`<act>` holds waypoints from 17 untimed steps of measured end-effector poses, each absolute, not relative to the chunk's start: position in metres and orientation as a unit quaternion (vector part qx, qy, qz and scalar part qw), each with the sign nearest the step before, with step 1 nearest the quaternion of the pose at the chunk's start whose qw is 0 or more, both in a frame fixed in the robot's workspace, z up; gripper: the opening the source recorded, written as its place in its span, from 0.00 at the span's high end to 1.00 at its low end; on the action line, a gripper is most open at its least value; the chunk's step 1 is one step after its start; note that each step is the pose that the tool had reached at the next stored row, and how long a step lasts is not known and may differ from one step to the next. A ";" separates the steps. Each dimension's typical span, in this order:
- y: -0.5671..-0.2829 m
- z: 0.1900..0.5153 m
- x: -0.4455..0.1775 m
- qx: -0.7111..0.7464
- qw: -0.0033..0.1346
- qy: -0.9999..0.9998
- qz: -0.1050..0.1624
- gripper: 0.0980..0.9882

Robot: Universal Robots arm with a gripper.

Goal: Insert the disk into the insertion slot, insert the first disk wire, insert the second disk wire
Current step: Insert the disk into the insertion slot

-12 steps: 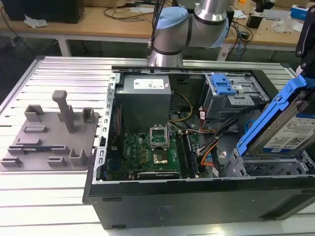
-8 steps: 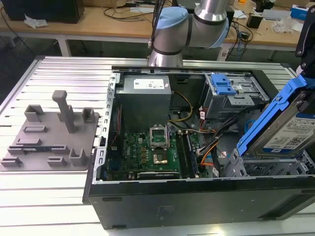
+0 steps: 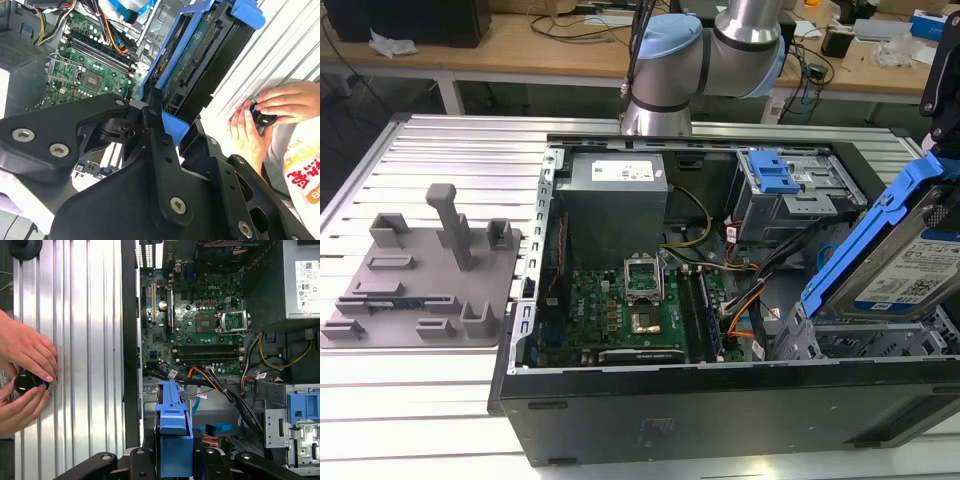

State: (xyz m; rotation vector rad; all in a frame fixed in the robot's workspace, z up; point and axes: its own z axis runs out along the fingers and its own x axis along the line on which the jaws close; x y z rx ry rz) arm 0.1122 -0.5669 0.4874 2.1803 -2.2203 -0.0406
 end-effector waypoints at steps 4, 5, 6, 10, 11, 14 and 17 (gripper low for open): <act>-0.567 0.487 0.112 0.701 0.010 -0.713 -0.008 0.70; -0.567 0.487 0.112 0.702 0.008 -0.713 -0.006 0.70; -0.567 0.487 0.112 0.702 0.005 -0.712 -0.004 0.70; -0.567 0.487 0.112 0.703 -0.010 -0.711 0.011 0.70; -0.567 0.487 0.112 0.704 -0.014 -0.710 0.014 0.70; -0.567 0.487 0.108 0.703 -0.028 -0.710 0.026 0.70; -0.567 0.487 0.107 0.703 -0.033 -0.710 0.021 0.70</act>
